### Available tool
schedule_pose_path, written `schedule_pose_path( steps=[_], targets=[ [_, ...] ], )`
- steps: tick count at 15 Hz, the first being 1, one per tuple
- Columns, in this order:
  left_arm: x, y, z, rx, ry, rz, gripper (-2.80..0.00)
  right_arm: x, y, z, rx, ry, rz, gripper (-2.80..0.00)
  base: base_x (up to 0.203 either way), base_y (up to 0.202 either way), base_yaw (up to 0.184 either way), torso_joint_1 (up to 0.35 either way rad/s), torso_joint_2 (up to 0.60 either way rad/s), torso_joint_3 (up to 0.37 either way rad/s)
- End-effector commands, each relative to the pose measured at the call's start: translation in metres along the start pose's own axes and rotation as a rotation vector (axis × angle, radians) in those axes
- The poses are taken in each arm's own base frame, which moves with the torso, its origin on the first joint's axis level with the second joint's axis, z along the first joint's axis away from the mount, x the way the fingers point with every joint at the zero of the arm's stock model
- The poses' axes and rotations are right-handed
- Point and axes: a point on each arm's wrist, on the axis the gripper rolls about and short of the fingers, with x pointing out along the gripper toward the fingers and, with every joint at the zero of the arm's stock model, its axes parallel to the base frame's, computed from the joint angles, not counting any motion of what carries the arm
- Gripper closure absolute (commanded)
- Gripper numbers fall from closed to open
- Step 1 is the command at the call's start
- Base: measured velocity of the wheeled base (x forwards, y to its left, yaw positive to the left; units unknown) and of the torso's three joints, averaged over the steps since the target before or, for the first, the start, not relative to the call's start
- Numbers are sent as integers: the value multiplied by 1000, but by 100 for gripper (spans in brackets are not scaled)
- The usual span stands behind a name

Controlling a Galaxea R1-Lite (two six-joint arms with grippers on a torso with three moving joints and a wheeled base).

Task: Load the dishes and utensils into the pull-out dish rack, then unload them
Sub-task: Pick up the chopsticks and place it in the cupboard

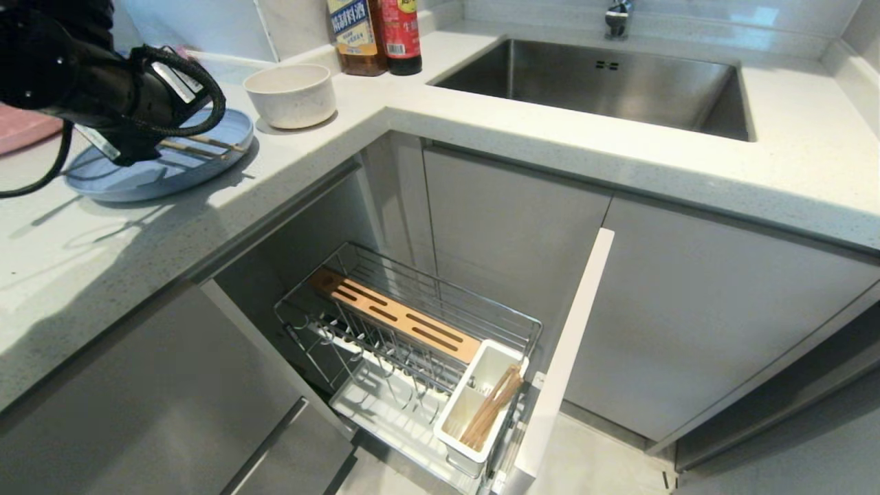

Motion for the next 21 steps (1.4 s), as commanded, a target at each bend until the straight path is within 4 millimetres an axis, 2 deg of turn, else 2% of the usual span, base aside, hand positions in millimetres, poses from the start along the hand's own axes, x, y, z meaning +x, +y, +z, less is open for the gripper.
schedule_pose_path(
  steps=[1, 15, 21],
  targets=[
    [2, 0, -1, 2, 6, 11, -280, 0, 0, 0, 0, 2, 0, 0, 0, 0, 0, 0, 0, 0],
    [5, 3, -5, 20, 28, 37, -280, 0, 0, 0, 0, 1, 0, 0, 0, 0, 0, 0, 0, 0],
    [13, 5, -6, 22, 31, 57, -280, 0, 0, 0, 0, 2, 0, 0, 0, 0, 0, 0, 0, 0]
  ],
)
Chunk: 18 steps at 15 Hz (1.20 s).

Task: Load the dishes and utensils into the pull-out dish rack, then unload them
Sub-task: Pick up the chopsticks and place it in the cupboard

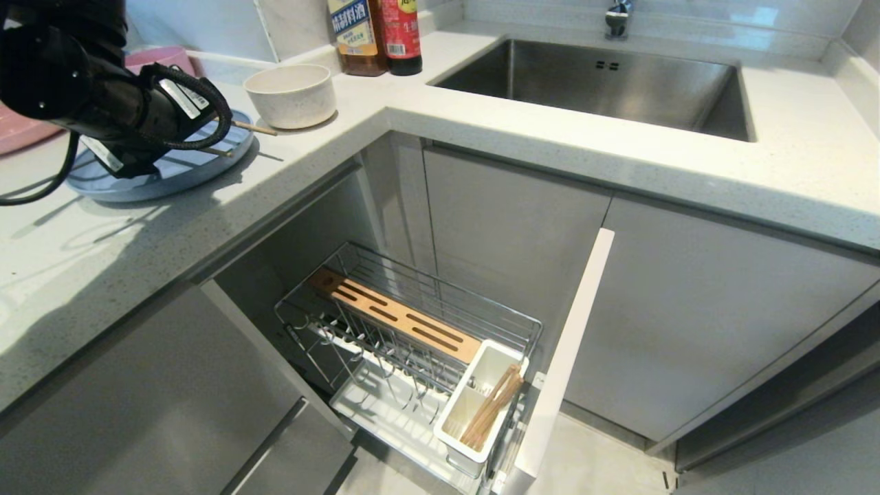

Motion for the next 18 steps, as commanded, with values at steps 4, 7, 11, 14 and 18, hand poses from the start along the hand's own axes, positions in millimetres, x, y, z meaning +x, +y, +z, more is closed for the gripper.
schedule_pose_path(
  steps=[4, 7, 11, 14, 18],
  targets=[
    [4, 2, -3, 8, 14, 23, -280, 0, 0, 0, 0, 2, 0, 0, 0, 0, 0, 0, 0, 0],
    [5, 2, -3, 8, 15, 23, -280, 0, 0, 0, 0, 2, 0, 0, 0, 0, 0, 0, 0, 0],
    [4, 2, -2, 7, 13, 22, 0, 0, 0, 0, 0, 2, 0, 0, 0, 0, 0, 0, 0, 0],
    [4, 2, -2, 6, 12, 21, 0, 0, 0, 0, 0, 2, 0, 0, 0, 0, 0, 0, 0, 0],
    [3, 2, -2, 4, 9, 19, 0, 0, 0, 0, 0, 0, 0, 0, 0, 0, 0, 0, 0, 0]
  ],
)
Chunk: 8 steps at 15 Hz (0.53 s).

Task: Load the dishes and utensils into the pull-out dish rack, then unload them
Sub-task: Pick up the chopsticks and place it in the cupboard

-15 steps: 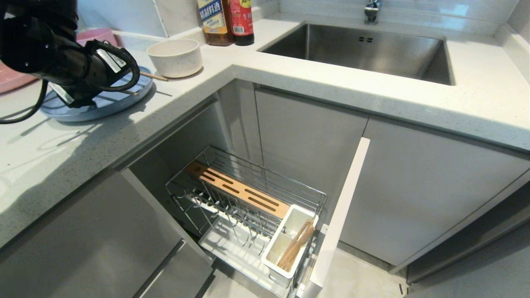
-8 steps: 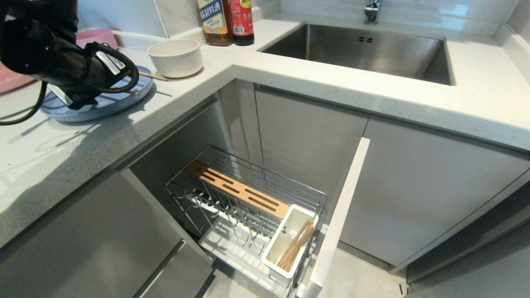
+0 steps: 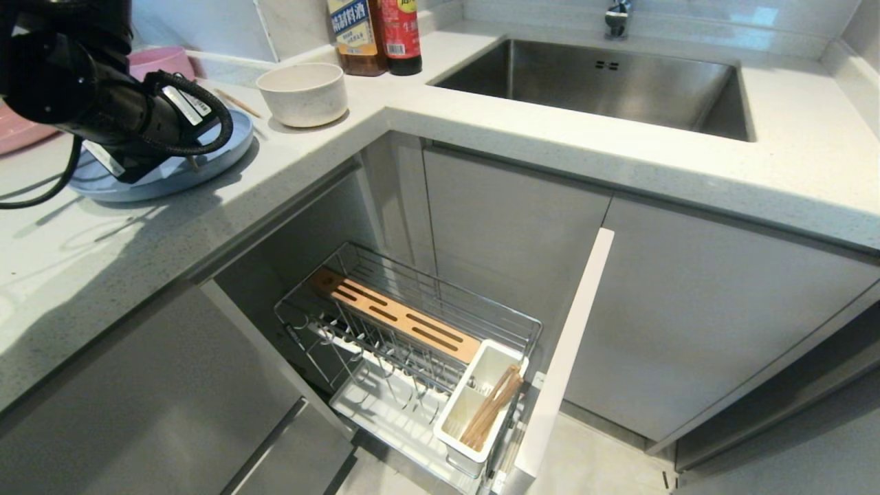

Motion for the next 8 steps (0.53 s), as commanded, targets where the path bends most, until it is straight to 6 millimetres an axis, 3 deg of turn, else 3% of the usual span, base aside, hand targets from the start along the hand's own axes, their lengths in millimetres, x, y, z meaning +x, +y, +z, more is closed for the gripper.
schedule_pose_path(
  steps=[1, 8],
  targets=[
    [-1, 1, 0, -4, -3, 3, 0, 0, 0, 0, 0, 2, 0, 0, 0, 0, 0, 0, 0, 0],
    [-6, 2, 4, -13, -19, 0, 0, 0, 0, 0, 0, 2, 0, 0, 0, 0, 0, 0, 0, 0]
  ],
)
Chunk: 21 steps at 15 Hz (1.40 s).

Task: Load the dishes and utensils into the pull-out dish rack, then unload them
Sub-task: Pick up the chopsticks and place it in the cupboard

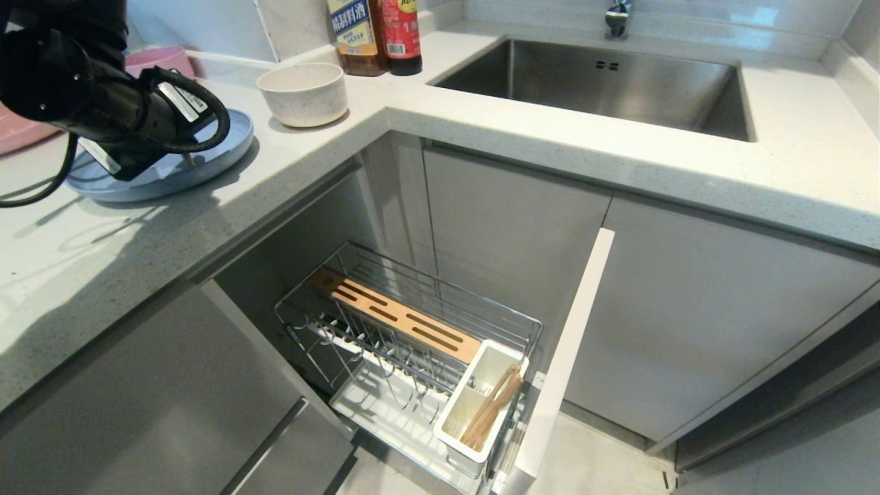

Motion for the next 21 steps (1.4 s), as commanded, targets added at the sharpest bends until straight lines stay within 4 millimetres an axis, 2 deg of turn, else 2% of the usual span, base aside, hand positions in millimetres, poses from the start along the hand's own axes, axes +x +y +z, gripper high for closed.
schedule_pose_path(
  steps=[1, 3, 6, 11, 13, 16, 21],
  targets=[
    [-6, 2, 3, -11, -11, -4, 0, 0, 0, 0, 0, 1, 0, 0, 0, 0, 0, 0, 0, 0],
    [-14, 4, 9, -22, -27, -12, 0, 0, 0, 0, 0, 2, 0, 0, 0, 0, 0, 0, 0, 0],
    [-37, 11, 23, -54, -75, -41, 0, 0, 0, 0, 0, 1, 0, 0, 0, 0, 0, 0, 0, 0],
    [-95, 25, 43, -110, -101, -212, 0, 0, 0, 0, 0, 2, 0, 0, 0, 0, 0, 0, 0, 0],
    [-121, 29, 47, -143, -64, -344, 0, 0, 0, 0, 0, 2, 0, 0, 0, 0, 0, 0, 0, 0],
    [-156, 31, 39, -123, 81, -588, 0, 0, 0, 0, 0, 2, 0, 0, 0, 0, 0, 0, 0, 0],
    [-196, 24, 2, -2, 344, -878, 0, 0, 0, 0, 0, 2, 0, 0, 0, 0, 0, 0, 0, 0]
  ],
)
